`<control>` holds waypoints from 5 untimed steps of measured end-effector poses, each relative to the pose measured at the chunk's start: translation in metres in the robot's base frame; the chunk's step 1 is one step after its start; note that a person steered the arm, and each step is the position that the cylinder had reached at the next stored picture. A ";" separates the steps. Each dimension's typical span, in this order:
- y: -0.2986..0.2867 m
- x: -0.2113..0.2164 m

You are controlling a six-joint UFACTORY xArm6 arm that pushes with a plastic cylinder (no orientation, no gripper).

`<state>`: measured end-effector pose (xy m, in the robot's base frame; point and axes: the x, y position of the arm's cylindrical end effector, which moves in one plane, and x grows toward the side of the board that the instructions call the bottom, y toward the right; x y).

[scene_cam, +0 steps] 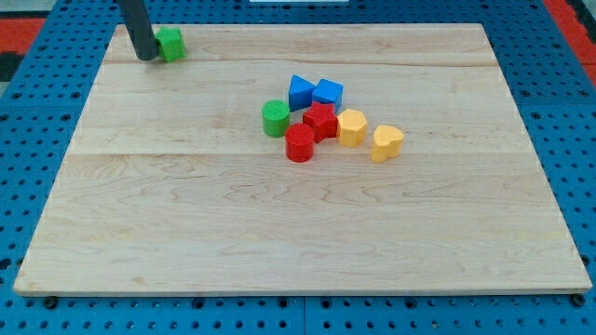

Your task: Move the arm towards the center of the board

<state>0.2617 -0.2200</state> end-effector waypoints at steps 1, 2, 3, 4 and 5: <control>0.011 0.032; 0.027 0.066; 0.053 0.088; 0.132 0.095; 0.135 0.095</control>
<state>0.3564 -0.0851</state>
